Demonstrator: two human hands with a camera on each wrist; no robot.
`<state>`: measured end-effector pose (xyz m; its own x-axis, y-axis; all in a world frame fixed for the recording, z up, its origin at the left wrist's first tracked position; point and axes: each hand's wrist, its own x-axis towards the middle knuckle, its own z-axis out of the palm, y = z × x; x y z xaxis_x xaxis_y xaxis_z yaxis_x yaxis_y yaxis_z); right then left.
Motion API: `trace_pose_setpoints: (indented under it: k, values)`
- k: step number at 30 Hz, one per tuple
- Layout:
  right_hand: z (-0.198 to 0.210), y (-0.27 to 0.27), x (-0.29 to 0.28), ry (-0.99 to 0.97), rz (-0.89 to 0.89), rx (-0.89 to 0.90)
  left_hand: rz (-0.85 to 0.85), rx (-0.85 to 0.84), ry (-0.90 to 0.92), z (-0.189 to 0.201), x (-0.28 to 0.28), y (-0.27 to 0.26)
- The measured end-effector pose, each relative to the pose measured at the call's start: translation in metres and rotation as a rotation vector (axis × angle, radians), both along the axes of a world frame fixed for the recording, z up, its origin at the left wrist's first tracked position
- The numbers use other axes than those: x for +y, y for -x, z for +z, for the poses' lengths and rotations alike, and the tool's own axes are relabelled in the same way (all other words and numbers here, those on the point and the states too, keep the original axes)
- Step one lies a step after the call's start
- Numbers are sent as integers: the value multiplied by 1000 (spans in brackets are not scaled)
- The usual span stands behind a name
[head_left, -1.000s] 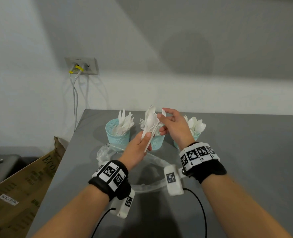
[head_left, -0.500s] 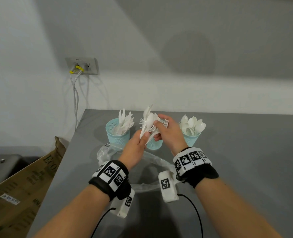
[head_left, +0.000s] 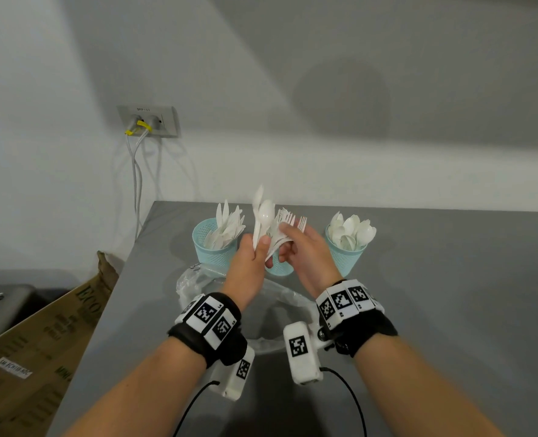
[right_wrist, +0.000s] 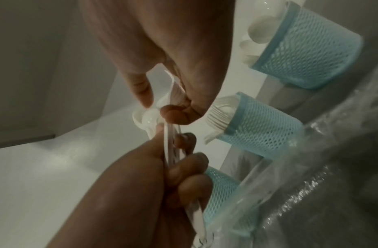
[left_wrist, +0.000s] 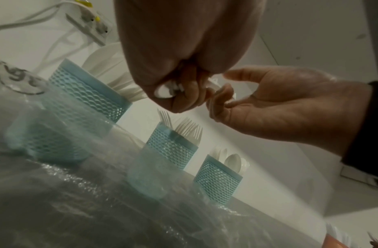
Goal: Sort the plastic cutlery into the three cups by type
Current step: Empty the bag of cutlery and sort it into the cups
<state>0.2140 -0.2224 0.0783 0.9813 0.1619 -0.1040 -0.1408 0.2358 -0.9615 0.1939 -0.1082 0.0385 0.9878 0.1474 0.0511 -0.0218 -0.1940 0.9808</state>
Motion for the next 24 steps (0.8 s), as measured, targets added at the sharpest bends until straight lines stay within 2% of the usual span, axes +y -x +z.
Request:
trace_pose_setpoints:
  k: [3,7,12,15,17,20,22,24]
  values:
    - [-10,4,3,122,76,-16,-13,39,23,2,-3,-2]
    - [-6,-3,-2,211,91,-51,-51,63,48,7,-2,2]
    - [23,-40,-25,402,-150,-204,5,54,41,13,9,3]
    - [22,-65,-31,548,-272,-279,27,11,-9,13,14,0]
    - [11,-72,-27,698,-252,-289,15,11,21,13,15,-2]
    - [-11,-75,-24,877,-119,-219,-18,32,65,13,16,-1]
    - [-23,-77,-23,859,-93,-133,-21,41,89,11,17,0]
    - [-28,-75,-21,748,-147,-98,-1,45,132,11,18,1]
